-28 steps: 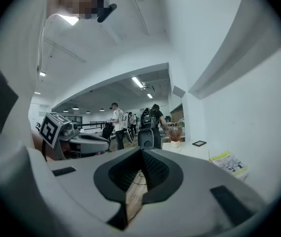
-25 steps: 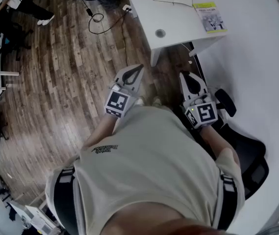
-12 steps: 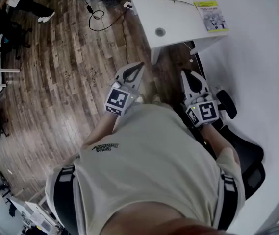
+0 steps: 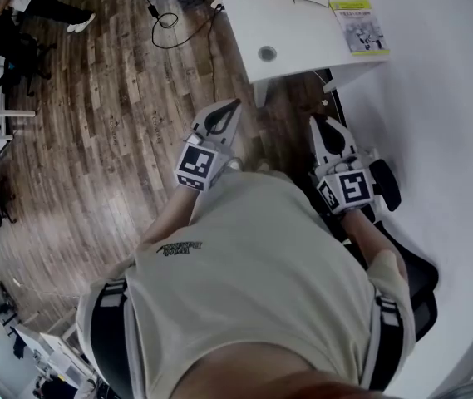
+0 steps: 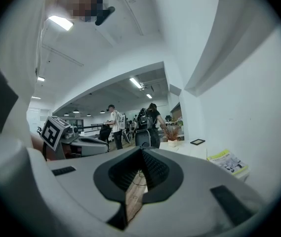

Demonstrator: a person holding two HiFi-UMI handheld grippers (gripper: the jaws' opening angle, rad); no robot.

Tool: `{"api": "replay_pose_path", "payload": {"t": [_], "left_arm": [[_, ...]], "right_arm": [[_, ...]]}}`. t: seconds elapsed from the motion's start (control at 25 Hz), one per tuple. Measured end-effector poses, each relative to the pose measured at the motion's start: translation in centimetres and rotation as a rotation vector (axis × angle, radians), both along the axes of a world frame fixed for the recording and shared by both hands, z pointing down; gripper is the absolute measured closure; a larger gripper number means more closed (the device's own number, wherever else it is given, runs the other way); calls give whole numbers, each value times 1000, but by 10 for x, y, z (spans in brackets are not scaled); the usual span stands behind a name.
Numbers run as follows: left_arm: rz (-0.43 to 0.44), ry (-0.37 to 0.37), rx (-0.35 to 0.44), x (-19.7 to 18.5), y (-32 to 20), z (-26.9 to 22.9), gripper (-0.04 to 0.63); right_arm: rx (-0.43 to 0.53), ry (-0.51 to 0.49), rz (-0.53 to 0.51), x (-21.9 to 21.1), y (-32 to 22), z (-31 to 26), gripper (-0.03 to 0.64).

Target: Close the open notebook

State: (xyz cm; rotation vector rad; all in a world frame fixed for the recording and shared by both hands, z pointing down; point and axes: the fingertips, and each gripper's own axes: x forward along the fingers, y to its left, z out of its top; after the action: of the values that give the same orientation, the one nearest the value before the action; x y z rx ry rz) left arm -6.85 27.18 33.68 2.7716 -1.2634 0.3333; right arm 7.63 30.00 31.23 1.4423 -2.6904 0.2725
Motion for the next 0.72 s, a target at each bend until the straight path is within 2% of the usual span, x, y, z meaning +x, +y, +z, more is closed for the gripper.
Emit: {"api": "replay_pose_path", "payload": {"t": [0.28, 0.72], "left_arm": [[-30, -30, 16, 9, -11, 2, 587], [-11, -38, 21, 13, -47, 10, 588]], "right_arm": [[19, 2, -7, 17, -15, 0, 614], [39, 16, 12, 23, -51, 1, 614]]}}
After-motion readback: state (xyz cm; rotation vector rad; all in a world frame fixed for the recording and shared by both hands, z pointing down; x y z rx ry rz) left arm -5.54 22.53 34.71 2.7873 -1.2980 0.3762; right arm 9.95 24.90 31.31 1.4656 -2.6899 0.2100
